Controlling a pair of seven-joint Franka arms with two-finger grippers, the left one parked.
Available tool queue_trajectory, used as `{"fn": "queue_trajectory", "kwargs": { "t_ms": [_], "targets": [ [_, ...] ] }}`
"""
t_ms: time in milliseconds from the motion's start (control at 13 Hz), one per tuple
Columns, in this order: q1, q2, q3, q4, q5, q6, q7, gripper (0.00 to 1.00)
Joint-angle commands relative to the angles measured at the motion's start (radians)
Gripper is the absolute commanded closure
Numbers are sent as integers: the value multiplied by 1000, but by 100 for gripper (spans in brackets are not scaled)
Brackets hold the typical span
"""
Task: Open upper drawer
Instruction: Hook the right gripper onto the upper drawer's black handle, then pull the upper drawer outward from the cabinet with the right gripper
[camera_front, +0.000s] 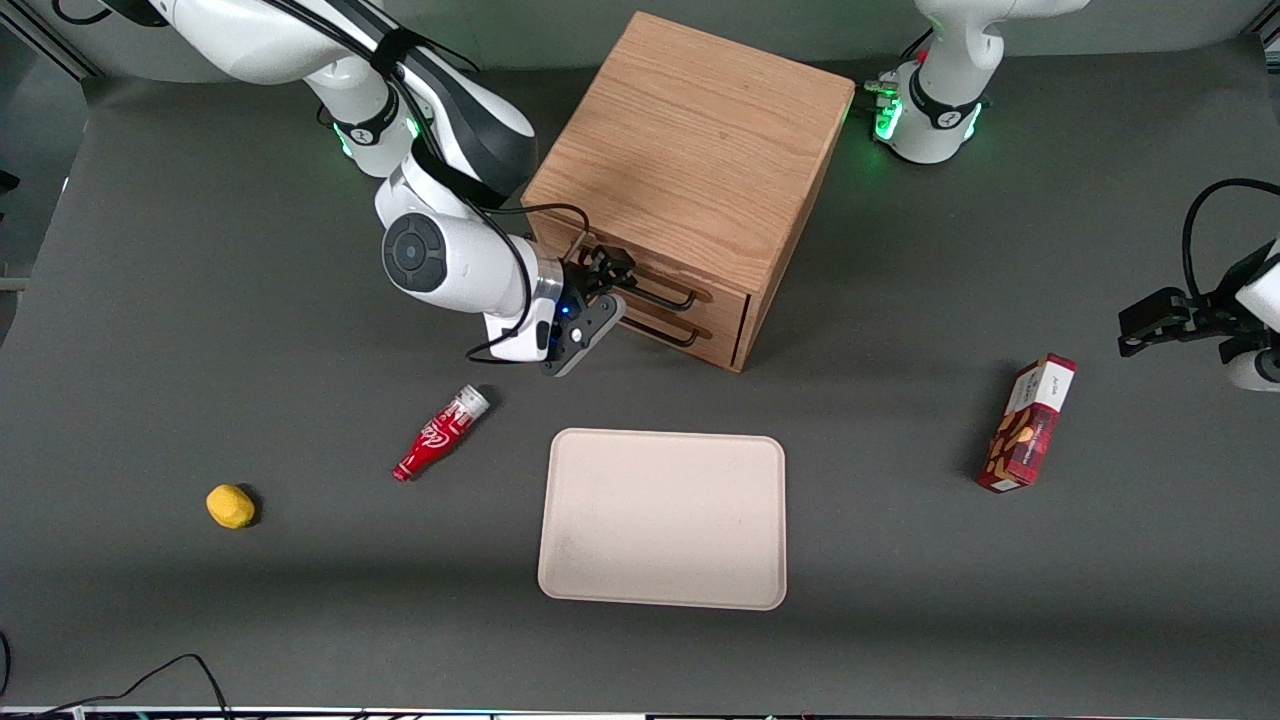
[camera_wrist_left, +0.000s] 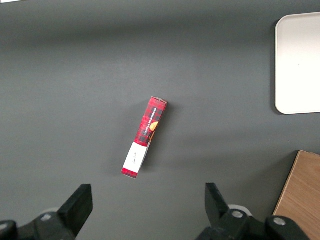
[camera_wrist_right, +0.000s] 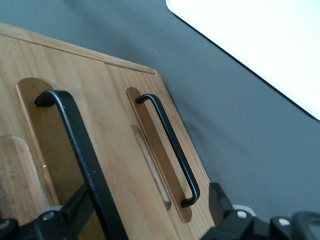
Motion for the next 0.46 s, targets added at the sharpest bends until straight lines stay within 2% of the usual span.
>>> {"fn": "queue_trajectory", "kwargs": {
  "t_ms": [0,231,385],
  "targets": [
    [-8,-19,-8,-5,-70,16,-25,0],
    [-11,-31,-10,1,-107,22,-25,0],
    [-13,-27,-16,15,-169,24,-25,0]
  ]
}}
